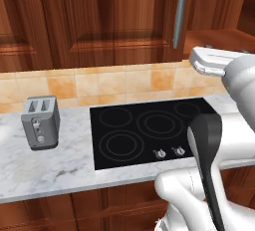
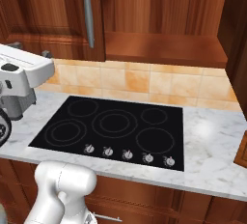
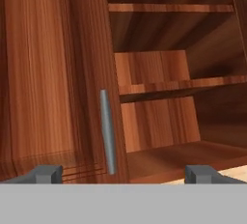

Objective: Open the cabinet, retrieve the rolling pin, and place it next to the meat on the cutting board to prepare for tenderizing.

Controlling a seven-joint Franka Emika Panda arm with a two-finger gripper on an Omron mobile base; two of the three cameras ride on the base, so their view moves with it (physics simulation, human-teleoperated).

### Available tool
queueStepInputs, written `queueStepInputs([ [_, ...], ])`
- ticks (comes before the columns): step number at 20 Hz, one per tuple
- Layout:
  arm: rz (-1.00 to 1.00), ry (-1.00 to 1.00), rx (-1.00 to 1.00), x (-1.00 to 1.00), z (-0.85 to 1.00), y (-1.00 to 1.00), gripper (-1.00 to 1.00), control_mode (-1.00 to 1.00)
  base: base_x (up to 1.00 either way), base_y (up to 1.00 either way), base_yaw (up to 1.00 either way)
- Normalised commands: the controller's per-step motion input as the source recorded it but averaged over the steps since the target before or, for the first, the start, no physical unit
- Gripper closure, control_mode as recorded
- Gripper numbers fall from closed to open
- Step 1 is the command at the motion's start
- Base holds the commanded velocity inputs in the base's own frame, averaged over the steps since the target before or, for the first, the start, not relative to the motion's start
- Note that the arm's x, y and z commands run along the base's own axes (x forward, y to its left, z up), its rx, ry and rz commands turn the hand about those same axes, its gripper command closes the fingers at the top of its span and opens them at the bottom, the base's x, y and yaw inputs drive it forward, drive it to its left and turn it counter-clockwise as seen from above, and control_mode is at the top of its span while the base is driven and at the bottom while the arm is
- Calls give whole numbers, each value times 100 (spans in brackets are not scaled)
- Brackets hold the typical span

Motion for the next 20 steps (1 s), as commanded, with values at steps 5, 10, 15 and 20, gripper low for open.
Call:
queueStepInputs([
  [5, 4, 0, 0, 35, 0, 0, -100, -100, 0, 0, 0],
  [10, 5, 1, 0, 31, 0, 0, -100, -100, 0, 0, 0],
  [15, 0, 1, 0, 7, 0, 0, -100, -100, 0, 0, 0],
  [20, 0, 0, 1, 6, 0, -5, -100, -100, 0, 0, 0],
])
